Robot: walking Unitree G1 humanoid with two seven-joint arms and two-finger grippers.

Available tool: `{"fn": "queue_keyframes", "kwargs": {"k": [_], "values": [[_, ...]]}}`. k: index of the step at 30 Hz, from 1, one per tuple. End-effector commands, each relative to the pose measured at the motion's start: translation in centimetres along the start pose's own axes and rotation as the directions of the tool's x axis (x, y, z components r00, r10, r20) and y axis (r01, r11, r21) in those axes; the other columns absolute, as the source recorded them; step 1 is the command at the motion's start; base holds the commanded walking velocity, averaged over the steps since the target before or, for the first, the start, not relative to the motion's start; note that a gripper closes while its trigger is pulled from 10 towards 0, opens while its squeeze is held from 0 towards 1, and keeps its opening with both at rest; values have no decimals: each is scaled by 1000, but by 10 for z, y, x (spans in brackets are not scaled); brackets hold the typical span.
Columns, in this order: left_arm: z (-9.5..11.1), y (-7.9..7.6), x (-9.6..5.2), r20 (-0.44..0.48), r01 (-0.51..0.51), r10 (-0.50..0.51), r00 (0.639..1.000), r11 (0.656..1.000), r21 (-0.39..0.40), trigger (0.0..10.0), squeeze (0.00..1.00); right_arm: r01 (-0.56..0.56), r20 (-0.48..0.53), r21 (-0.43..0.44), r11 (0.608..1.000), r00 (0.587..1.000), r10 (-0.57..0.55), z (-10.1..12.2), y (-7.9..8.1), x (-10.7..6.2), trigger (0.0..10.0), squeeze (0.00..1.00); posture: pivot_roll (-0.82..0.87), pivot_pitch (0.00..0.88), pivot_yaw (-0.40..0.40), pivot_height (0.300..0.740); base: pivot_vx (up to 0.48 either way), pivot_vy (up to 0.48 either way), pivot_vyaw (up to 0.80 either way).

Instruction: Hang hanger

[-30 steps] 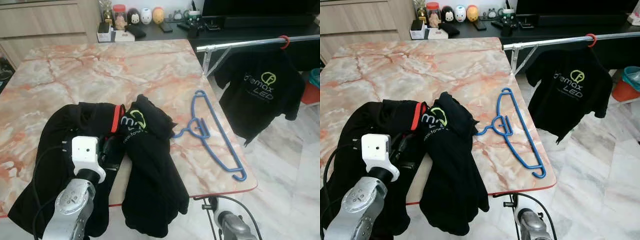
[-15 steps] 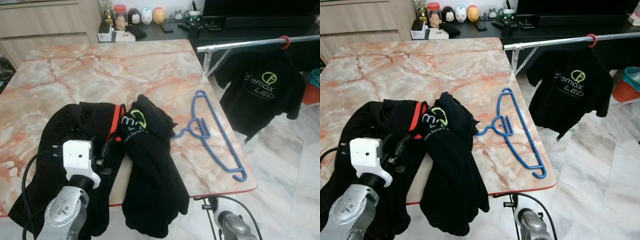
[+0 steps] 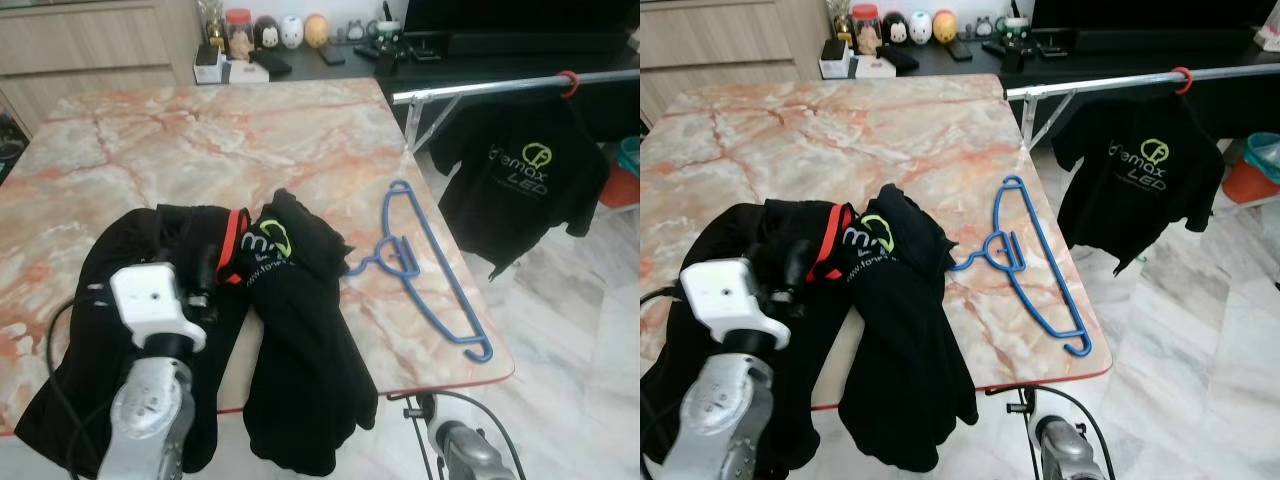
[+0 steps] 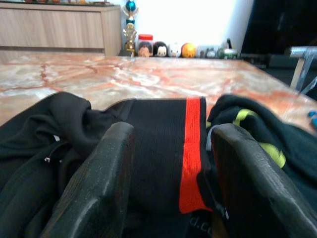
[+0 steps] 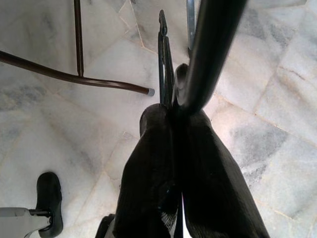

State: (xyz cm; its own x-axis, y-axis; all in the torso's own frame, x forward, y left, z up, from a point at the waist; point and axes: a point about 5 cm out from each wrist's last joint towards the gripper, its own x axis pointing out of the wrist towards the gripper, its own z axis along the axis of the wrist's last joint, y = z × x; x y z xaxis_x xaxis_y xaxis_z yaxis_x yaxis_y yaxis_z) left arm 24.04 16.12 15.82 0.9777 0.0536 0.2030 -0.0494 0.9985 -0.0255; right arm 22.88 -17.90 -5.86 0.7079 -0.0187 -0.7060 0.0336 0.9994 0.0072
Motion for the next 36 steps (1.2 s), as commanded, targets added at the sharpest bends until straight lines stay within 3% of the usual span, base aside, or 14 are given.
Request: {"fn": "queue_keyframes", "kwargs": {"k": [1, 30, 36], "values": [[1, -2, 2, 19, 0, -1, 1000, 1000, 14, 10000, 0, -1, -8, -6, 1000, 1000, 1, -1, -1, 0, 10000, 0, 89, 94, -39, 740, 0, 0, 0], [-3, -5, 1, 34, 20, -20, 999, 1000, -2, 10000, 0, -6, -16, -12, 1000, 1000, 6, -2, -1, 0, 10000, 0, 89, 63, -37, 740, 0, 0, 0], [-3, -2, 2, 36, 13, -13, 999, 1000, 1, 10000, 0, -6, -15, -11, 1000, 1000, 5, -2, -1, 0, 10000, 0, 93, 63, -38, 740, -283, 0, 0]]}}
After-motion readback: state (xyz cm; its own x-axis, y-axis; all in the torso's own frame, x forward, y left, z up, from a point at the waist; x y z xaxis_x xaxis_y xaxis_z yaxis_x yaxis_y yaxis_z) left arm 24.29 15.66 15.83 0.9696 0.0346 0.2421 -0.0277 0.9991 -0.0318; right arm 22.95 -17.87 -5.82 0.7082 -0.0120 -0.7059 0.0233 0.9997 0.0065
